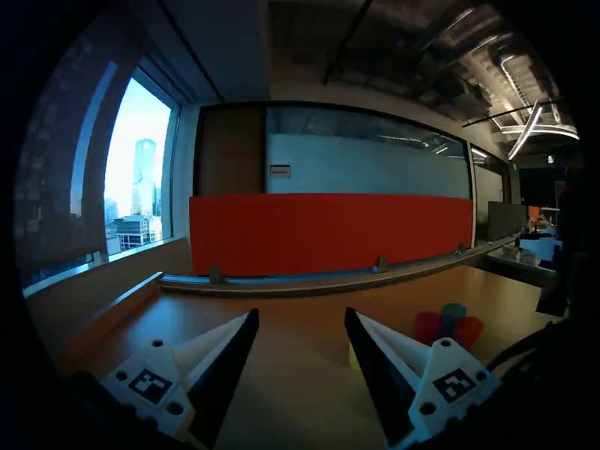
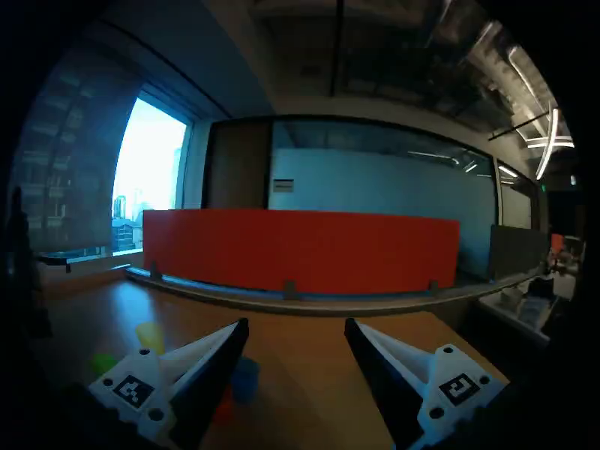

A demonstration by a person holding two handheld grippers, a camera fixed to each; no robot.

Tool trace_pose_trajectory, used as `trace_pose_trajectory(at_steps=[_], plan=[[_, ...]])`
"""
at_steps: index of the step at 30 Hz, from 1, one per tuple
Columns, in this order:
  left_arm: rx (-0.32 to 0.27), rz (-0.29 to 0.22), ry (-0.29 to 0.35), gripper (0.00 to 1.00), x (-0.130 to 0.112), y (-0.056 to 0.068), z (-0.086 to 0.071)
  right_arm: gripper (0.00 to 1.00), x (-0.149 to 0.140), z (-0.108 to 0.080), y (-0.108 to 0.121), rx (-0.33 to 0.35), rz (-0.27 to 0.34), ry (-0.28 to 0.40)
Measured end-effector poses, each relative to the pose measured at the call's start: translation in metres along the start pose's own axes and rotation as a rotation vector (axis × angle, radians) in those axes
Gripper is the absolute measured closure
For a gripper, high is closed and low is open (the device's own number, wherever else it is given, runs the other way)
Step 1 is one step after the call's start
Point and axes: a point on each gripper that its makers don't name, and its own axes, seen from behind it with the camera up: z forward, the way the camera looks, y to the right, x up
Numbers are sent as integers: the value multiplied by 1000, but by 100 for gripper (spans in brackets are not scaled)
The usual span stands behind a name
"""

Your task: Pour water

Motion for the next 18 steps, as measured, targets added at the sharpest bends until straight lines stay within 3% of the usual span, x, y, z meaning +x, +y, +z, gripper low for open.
trace_pose_trajectory(at_steps=[6, 18], plan=[[-29, -15, 13, 16, 20, 3, 5, 1, 19, 4, 2, 8, 3, 12], [-142, -11, 11, 16, 39, 24, 13, 1, 23, 8, -3, 94, 38, -10]])
